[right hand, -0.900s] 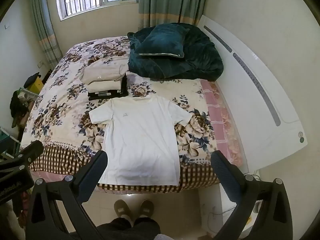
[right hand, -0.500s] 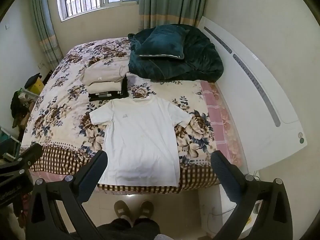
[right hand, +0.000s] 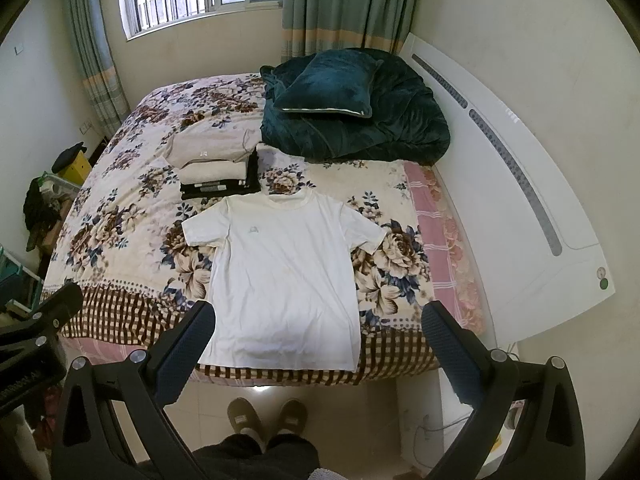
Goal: Fold small clothes
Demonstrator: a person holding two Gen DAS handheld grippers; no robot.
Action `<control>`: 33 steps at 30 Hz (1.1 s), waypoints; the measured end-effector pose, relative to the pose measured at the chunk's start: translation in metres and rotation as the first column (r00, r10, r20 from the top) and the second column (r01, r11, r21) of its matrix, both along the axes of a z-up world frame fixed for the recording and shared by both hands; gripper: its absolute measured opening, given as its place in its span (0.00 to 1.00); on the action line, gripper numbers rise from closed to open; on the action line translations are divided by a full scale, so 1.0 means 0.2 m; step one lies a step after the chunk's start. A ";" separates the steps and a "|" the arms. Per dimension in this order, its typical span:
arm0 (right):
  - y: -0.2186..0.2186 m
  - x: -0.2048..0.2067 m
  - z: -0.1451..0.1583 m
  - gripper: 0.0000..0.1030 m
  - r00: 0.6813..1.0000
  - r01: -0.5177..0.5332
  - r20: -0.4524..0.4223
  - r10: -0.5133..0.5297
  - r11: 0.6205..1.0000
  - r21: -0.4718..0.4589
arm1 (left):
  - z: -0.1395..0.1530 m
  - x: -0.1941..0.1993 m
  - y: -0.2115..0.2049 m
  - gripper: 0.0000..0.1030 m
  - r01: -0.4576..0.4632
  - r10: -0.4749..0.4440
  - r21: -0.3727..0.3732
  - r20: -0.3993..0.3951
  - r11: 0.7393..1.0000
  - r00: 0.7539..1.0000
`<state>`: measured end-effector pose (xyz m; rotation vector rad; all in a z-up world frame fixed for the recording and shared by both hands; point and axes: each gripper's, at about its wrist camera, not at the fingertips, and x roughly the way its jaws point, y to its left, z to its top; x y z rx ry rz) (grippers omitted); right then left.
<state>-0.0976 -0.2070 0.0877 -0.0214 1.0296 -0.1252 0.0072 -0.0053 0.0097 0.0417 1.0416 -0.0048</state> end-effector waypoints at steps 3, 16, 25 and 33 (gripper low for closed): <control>0.00 0.00 0.00 1.00 1.000 0.000 0.002 0.000 1.000 0.001 | 0.04 -0.03 0.02 1.00 -0.002 0.002 -0.003 0.009 1.000 1.000; -0.03 -0.01 0.05 1.00 1.000 -0.002 0.011 0.002 1.000 -0.003 | 0.07 -0.04 0.01 1.00 -0.001 0.001 -0.010 0.024 1.000 1.000; -0.05 0.00 0.11 1.00 1.000 -0.002 0.022 0.002 1.000 -0.002 | 0.06 -0.05 0.02 1.00 0.000 0.001 -0.009 0.025 1.000 1.000; -0.05 0.00 0.13 1.00 1.000 -0.002 0.025 0.002 1.000 -0.003 | 0.07 -0.04 0.01 1.00 0.001 0.000 -0.008 0.029 1.000 1.000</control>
